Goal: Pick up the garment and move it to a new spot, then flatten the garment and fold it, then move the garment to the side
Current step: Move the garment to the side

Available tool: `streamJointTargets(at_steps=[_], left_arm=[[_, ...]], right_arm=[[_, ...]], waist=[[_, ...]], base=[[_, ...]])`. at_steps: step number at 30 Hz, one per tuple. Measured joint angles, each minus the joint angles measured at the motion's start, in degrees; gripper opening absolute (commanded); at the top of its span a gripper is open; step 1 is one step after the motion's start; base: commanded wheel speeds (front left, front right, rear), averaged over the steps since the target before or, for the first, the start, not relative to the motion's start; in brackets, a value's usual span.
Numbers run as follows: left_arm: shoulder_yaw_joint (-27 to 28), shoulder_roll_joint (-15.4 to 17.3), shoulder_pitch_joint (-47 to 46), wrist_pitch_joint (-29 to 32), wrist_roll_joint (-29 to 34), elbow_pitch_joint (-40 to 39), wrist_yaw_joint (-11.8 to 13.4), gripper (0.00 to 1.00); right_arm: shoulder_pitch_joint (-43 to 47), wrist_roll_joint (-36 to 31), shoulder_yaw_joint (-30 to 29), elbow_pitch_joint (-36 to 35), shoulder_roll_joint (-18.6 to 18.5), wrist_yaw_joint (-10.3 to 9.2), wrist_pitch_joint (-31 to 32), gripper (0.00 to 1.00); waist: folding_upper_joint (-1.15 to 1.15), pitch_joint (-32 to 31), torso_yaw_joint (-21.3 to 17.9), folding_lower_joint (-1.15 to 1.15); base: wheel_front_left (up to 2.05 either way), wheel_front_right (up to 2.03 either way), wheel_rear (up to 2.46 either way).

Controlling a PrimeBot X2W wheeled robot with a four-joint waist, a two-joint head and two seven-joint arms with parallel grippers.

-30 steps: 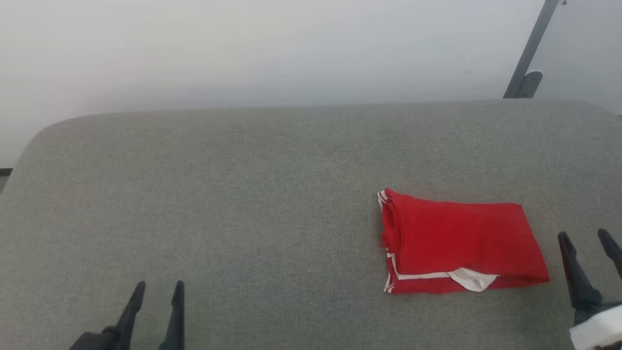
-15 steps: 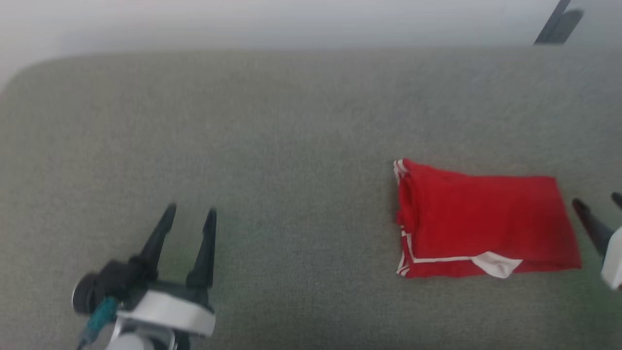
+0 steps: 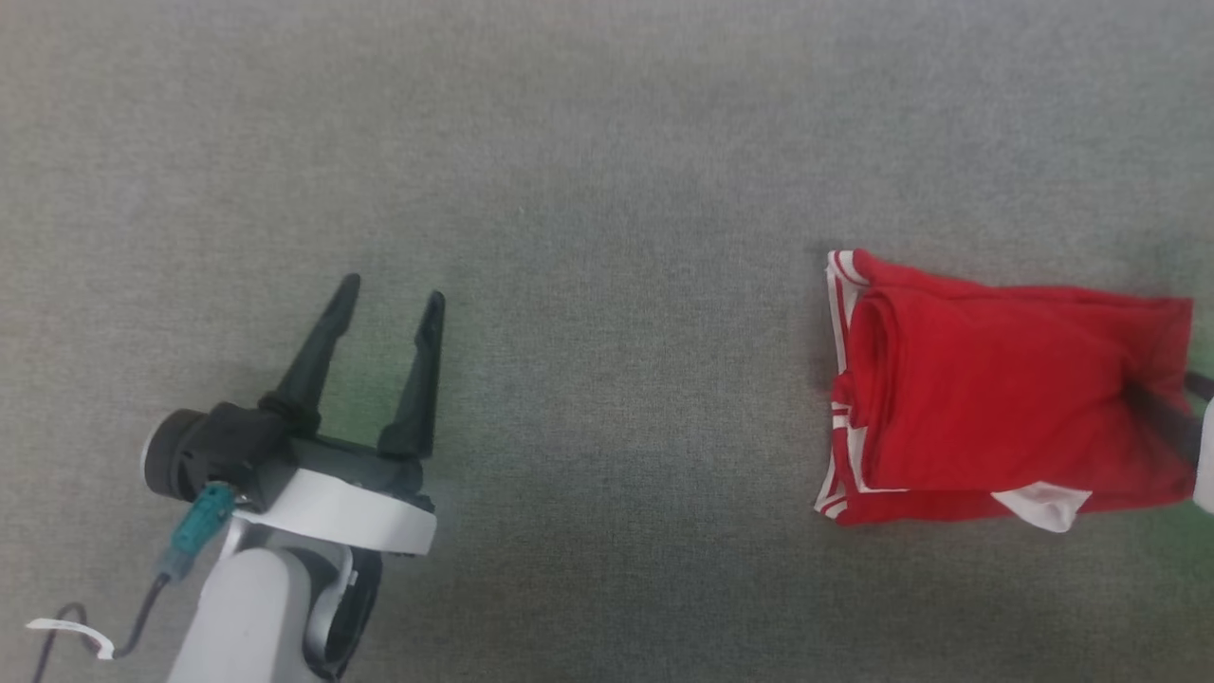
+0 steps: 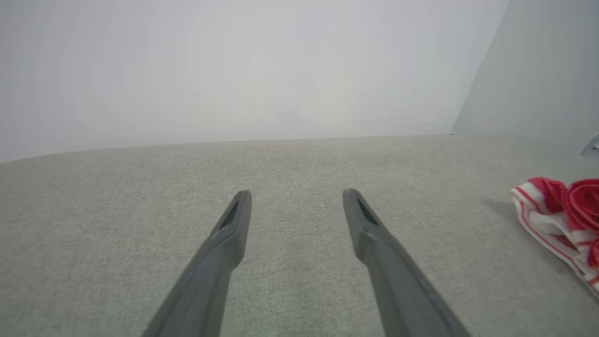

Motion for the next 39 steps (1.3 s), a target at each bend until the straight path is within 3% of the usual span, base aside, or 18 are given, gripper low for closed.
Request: streamJointTargets(at_steps=[1, 9, 15, 21, 26, 31, 39], left_arm=[[0.0, 0.2, -0.2, 0.0, 0.0, 0.0, 0.0, 1.0], [0.0, 2.2, -2.3, 0.0, 0.5, -1.0, 0.0, 1.0], [-1.8, 5.4, -7.0, 0.0, 1.2, -3.0, 0.0, 1.0], [-6.7, 8.8, -15.3, 0.0, 1.2, -3.7, 0.0, 1.0], [-9.7, 10.4, -22.2, 0.0, 1.2, -3.8, 0.0, 1.0], [-10.9, 11.8, -26.5, 0.0, 1.2, -4.5, 0.0, 1.0], [-11.6, 12.4, -28.3, -0.2, 1.1, -5.1, -0.1, 1.0]], right_arm=[[-0.2, 0.1, -0.5, -0.1, 0.4, 0.0, -0.5, 0.0], [-1.3, 0.3, -3.3, -1.1, 2.9, 0.45, -6.5, 0.0], [-3.5, -2.0, -11.0, 1.2, 0.7, 0.03, -12.2, 0.0], [-9.2, -6.2, -20.5, 9.2, -1.5, 0.02, -18.2, 0.0], [-15.7, -9.7, -24.4, 17.4, -2.7, 0.02, -23.1, 0.0], [-22.7, -12.8, -25.0, 25.4, -3.5, 0.02, -28.4, 0.0], [-30.1, -17.9, -20.9, 36.4, -4.4, 0.02, -38.0, 0.0]], waist=[[0.0, 0.5, -0.1, 0.0], [0.0, 2.7, -3.5, 0.0], [0.0, 5.9, -7.8, 0.0], [0.0, 10.9, -11.1, 0.0], [0.0, 15.4, -12.7, 0.0], [0.0, 19.0, -13.2, 0.0], [0.0, 20.4, -12.3, 0.0]], base=[[0.0, 0.0, 0.0], [0.0, 0.0, 0.0], [0.0, 0.0, 0.0], [0.0, 0.0, 0.0], [0.0, 0.0, 0.0], [0.0, 0.0, 0.0], [0.0, 0.0, 0.0]])
